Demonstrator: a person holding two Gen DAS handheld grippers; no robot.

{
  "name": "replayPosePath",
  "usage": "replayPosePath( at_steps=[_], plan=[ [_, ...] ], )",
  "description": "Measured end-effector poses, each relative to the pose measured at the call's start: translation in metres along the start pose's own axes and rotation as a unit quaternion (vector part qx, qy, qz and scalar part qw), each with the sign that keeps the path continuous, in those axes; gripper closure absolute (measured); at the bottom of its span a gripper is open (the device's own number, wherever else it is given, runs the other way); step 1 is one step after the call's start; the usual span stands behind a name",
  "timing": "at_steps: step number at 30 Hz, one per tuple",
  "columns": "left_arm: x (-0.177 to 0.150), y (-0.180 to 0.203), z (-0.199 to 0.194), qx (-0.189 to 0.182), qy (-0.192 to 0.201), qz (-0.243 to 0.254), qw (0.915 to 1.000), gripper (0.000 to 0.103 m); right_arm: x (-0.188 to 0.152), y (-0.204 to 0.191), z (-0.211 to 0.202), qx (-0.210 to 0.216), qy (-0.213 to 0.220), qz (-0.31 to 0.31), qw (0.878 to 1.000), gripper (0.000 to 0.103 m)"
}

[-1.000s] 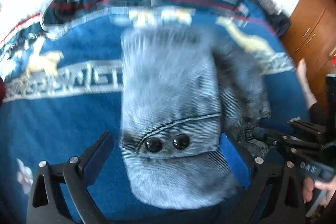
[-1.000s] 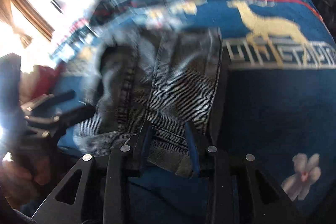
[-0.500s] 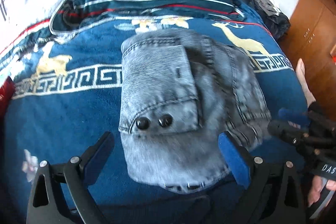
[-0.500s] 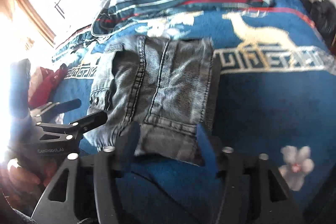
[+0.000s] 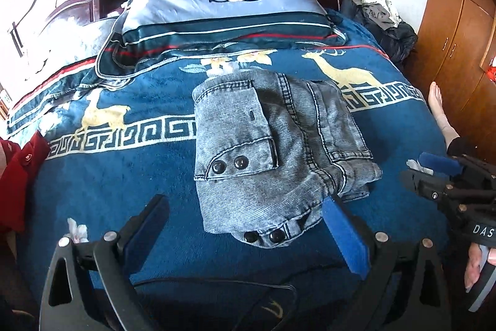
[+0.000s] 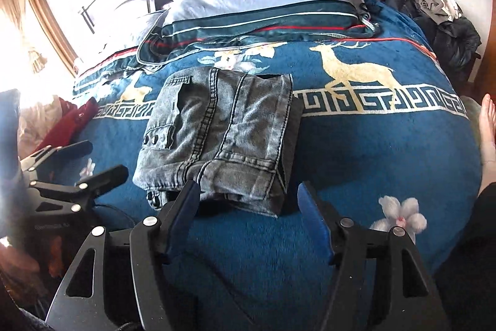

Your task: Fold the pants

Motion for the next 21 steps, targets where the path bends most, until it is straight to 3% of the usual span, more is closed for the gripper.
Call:
replayPosePath(
  at_steps=[7, 12, 17, 21],
  plan=[
    [-0.006, 0.002, -0.01, 0.001, 0.002, -0.001, 1.0, 0.003, -0.004, -0.007, -0.008, -0.003, 0.005, -0.011, 1.0, 0.036],
    [-0.007, -0.003, -0.009, -0.001, -0.002, -0.007, 1.0, 0.002, -0.005, -0.007, -0.006, 0.003, 0.0, -0.007, 1.0, 0.029],
    [-0.004, -0.028, 0.005, -0.013, -0.024, -0.051, 0.9983, 0.001, 0.008, 0.004, 0.006, 0.015, -0.013, 0.007, 1.0, 0.022],
    [0.007, -0.058, 0.024, -0.039, -0.043, -0.115, 0.9917, 0.001, 0.021, 0.018, 0.027, 0.033, -0.034, 0.029, 0.998, 0.021]
  ],
)
Point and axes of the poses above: each gripper's, at about its wrist camera, not at the fingertips, and z roughly the way its jaws point, y to its right, x to its top, the point moved 6 cm from there along z, roughly the way its jaws point, and after that the axes turned 1 degree about y, right-handed, at the moved point
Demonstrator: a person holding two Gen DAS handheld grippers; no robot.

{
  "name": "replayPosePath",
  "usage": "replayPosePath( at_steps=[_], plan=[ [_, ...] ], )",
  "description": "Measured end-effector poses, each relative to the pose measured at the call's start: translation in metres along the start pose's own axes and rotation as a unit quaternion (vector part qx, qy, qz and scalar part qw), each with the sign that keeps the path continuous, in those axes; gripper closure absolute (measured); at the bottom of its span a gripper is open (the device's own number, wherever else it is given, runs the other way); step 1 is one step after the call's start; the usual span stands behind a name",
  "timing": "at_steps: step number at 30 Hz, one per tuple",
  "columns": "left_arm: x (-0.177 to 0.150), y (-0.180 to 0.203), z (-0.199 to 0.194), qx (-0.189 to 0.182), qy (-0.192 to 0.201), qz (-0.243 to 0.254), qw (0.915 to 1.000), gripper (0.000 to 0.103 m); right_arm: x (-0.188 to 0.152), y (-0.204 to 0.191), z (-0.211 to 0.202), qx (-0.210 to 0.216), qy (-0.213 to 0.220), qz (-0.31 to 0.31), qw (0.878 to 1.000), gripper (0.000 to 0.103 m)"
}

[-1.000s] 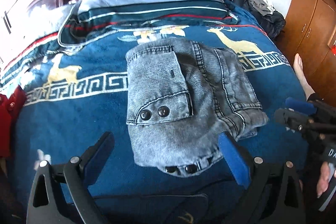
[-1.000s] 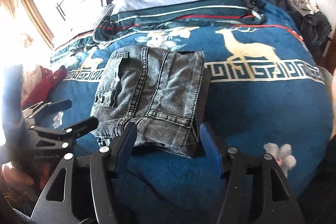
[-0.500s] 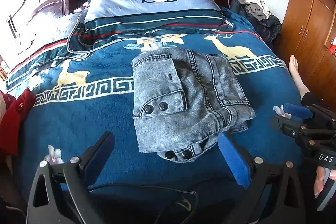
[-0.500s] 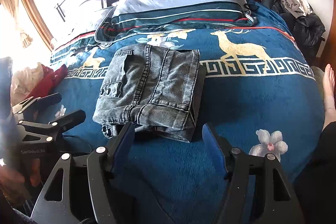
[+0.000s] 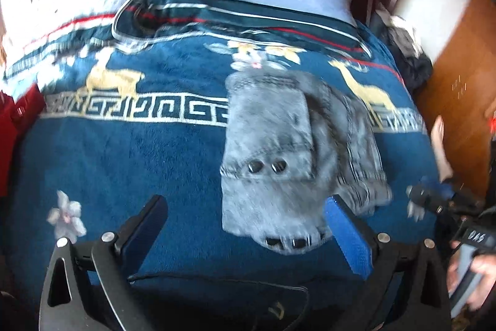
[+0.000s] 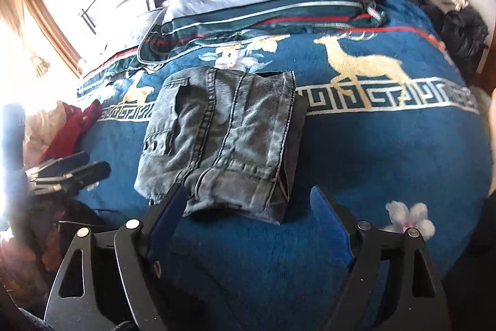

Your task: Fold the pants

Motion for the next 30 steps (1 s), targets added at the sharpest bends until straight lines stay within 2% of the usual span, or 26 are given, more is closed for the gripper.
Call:
replayPosePath(
  at_steps=[8, 10, 13, 22, 28, 30],
  plan=[
    [0.025, -0.018, 0.058, -0.04, -0.059, -0.037, 0.9968, 0.001, 0.023, 0.026, 0.047, 0.033, -0.036, 0.044, 0.998, 0.02],
    [0.029, -0.02, 0.072, -0.038, -0.071, -0.041, 0.9959, 0.001, 0.026, 0.032, 0.057, 0.053, -0.044, 0.06, 0.996, 0.02],
    [0.033, -0.024, 0.089, -0.06, -0.088, -0.056, 0.9928, 0.001, 0.032, 0.04, 0.07, 0.075, -0.054, 0.078, 0.993, 0.02],
    [0.041, -0.031, 0.121, -0.091, -0.113, -0.055, 0.9878, 0.0, 0.039, 0.06, 0.109, 0.112, -0.088, 0.113, 0.983, 0.02],
    [0.037, -0.037, 0.141, -0.11, -0.139, -0.076, 0.9813, 0.0, 0.038, 0.068, 0.117, 0.149, -0.08, 0.138, 0.976, 0.018],
    [0.037, -0.036, 0.143, -0.112, -0.136, -0.07, 0.9819, 0.0, 0.037, 0.067, 0.118, 0.153, -0.078, 0.132, 0.976, 0.024]
  ],
)
Point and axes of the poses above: each gripper's, at about its wrist camera, not at the fingertips, and z roughly the way its jaws point, y to its right, x to its top, the point moved 6 cm from there along z, roughly the way its jaws point, and after that the axes turned 1 degree about y, right-handed, at the moved point
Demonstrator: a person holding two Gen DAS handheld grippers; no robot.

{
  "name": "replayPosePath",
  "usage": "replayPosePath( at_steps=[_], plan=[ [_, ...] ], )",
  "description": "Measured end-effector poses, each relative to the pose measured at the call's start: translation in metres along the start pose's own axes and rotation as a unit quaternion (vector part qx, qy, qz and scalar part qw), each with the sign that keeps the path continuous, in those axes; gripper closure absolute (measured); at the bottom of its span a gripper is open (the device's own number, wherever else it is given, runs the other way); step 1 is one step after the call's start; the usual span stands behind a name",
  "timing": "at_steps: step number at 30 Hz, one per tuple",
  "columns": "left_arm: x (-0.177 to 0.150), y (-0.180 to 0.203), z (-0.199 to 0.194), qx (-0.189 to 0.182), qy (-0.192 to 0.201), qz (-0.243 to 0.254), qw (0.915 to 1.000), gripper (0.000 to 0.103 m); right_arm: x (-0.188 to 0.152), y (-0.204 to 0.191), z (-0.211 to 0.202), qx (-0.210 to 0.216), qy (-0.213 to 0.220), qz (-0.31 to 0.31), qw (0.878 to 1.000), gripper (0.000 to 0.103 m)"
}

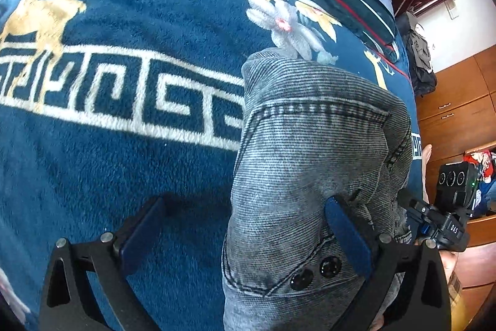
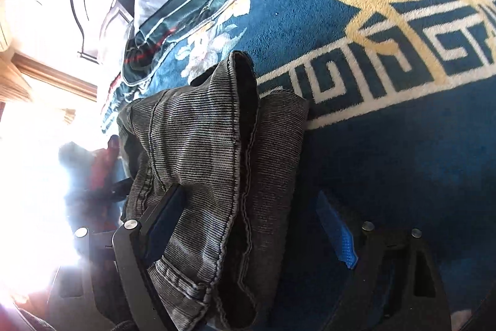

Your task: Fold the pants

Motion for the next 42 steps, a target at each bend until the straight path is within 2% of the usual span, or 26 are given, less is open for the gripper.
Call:
replayPosePath(
  at_steps=[1, 2, 3, 7, 8, 10, 11, 15, 18, 25, 33, 42],
  plan=[
    [0.0, 0.001, 0.001, 0.002, 0.001, 0.005, 1.0, 0.0, -0.001, -0.002, 0.001, 0.002, -0.002, -0.007, 1.0, 0.028],
    [0.0, 0.001, 0.002, 0.006, 0.002, 0.009, 0.9999, 0.0, -0.002, -0.004, 0.005, 0.007, -0.008, -0.011, 1.0, 0.044],
    [0.0, 0.001, 0.004, 0.009, 0.002, 0.01, 0.9999, 0.0, -0.003, -0.005, 0.009, 0.011, -0.014, -0.009, 1.0, 0.055],
    [0.001, 0.002, 0.005, 0.016, 0.008, 0.012, 0.9998, 0.0, -0.004, -0.011, 0.013, -0.002, 0.001, -0.015, 1.0, 0.065],
    [0.001, 0.003, 0.005, 0.016, 0.012, 0.016, 0.9997, 0.004, -0.004, -0.013, 0.012, -0.004, 0.006, -0.017, 1.0, 0.068],
    [0.0, 0.009, 0.002, 0.0, 0.017, 0.027, 0.9995, 0.028, -0.004, -0.019, 0.008, -0.012, 0.014, -0.025, 1.0, 0.073],
    [-0.001, 0.015, 0.0, -0.021, 0.014, 0.029, 0.9993, 0.047, -0.003, -0.022, 0.006, -0.013, 0.018, -0.027, 0.999, 0.076],
    [-0.004, 0.027, -0.01, -0.004, 0.034, 0.049, 0.9982, 0.06, -0.001, -0.034, -0.002, -0.018, 0.035, -0.035, 0.999, 0.082],
    [-0.002, 0.029, -0.022, -0.015, 0.048, 0.038, 0.998, 0.067, 0.001, -0.045, -0.009, -0.017, 0.045, -0.046, 0.998, 0.084],
    [0.009, 0.045, -0.053, -0.018, 0.083, 0.048, 0.9953, 0.069, 0.016, -0.069, -0.03, -0.007, 0.073, -0.062, 0.995, 0.084],
    [0.044, 0.064, -0.082, -0.009, 0.112, 0.066, 0.9915, 0.069, 0.05, -0.092, -0.045, -0.012, 0.096, -0.089, 0.991, 0.084],
    [0.089, 0.059, -0.063, 0.012, 0.111, 0.06, 0.9919, 0.069, 0.092, -0.088, -0.02, -0.04, 0.091, -0.095, 0.99, 0.084]
  ],
)
Point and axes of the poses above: each gripper's, at about its wrist camera, not at the fingertips, and z roughly the way its jaws point, y to its right, x to its top, the point moved 6 cm from there along z, roughly the way its jaws point, and after that the axes turned 1 degree about y, right-handed, at the moved point
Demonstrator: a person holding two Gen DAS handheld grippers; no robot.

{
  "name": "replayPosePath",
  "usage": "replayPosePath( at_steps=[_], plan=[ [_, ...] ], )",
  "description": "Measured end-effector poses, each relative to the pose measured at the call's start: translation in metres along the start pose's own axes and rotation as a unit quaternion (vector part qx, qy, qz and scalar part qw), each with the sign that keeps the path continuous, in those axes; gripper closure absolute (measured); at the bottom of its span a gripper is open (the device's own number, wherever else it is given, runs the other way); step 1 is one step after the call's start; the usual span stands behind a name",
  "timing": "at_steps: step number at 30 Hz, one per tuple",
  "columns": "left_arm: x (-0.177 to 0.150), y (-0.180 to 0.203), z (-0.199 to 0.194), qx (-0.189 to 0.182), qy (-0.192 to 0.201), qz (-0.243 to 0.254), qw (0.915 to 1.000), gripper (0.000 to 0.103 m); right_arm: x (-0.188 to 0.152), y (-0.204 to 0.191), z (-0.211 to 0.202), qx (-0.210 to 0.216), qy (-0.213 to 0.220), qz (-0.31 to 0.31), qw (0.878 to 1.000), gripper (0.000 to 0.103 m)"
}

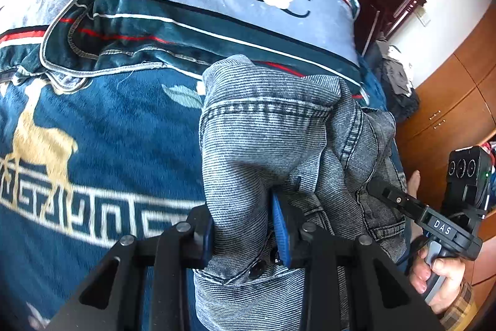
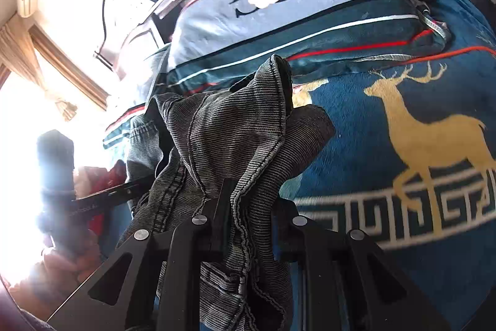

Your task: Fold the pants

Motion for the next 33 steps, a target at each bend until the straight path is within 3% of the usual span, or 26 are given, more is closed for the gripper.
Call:
replayPosePath(
  at_steps=[10, 17, 19, 21, 25, 29, 33],
  plan=[
    [0.023, -0.028, 0.077, 0.018, -0.036, -0.023, 0.9989, 0.068, 0.021, 0.044, 0.069, -0.041, -0.028, 0.021, 0.999, 0.082],
    [0.015, -0.04, 0.093, 0.012, -0.018, -0.02, 0.9996, 0.049, 0.011, 0.067, 0.09, -0.081, -0.033, 0.017, 0.996, 0.072],
    [0.014, -0.042, 0.091, 0.014, -0.011, -0.024, 0.9996, 0.046, 0.011, 0.066, 0.089, -0.092, -0.033, 0.013, 0.995, 0.065],
    [0.015, -0.041, 0.086, 0.018, -0.006, -0.027, 0.9995, 0.046, 0.013, 0.064, 0.084, -0.117, -0.027, 0.007, 0.993, 0.048],
    [0.015, -0.032, 0.063, 0.04, 0.016, -0.008, 0.999, 0.048, 0.014, 0.049, 0.061, -0.117, -0.011, -0.01, 0.993, 0.044],
    [0.006, -0.023, 0.03, 0.048, 0.041, 0.01, 0.9979, 0.028, 0.001, 0.03, 0.032, -0.115, 0.001, -0.035, 0.993, 0.04],
    [-0.012, -0.018, -0.006, 0.072, 0.073, 0.017, 0.9946, 0.017, -0.014, 0.012, 0.004, -0.11, 0.018, -0.051, 0.992, 0.032]
  ],
)
Point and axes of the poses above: each gripper's, at about its wrist camera, not at the fingertips, and z roughly the way its jaws point, y to its right, x to its top, the point moved 6 cm from there along z, roughly the way its jaws point, and after that the axes turned 1 degree about y, right-handed, at the moved point
